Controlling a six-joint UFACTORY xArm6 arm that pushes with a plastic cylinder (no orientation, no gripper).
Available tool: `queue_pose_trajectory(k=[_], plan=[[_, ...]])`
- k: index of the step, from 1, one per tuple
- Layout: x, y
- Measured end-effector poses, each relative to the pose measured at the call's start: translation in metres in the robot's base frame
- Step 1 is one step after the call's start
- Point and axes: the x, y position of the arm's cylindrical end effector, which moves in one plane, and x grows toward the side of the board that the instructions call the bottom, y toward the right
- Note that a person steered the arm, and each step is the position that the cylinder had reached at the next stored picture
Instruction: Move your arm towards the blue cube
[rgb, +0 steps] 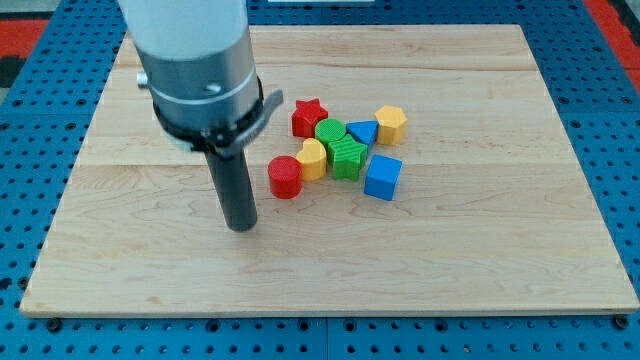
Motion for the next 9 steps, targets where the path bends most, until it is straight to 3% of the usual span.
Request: queue_pose_trajectory(k=[6,9], plan=[[0.006,0.172],[-0.054,0.192]])
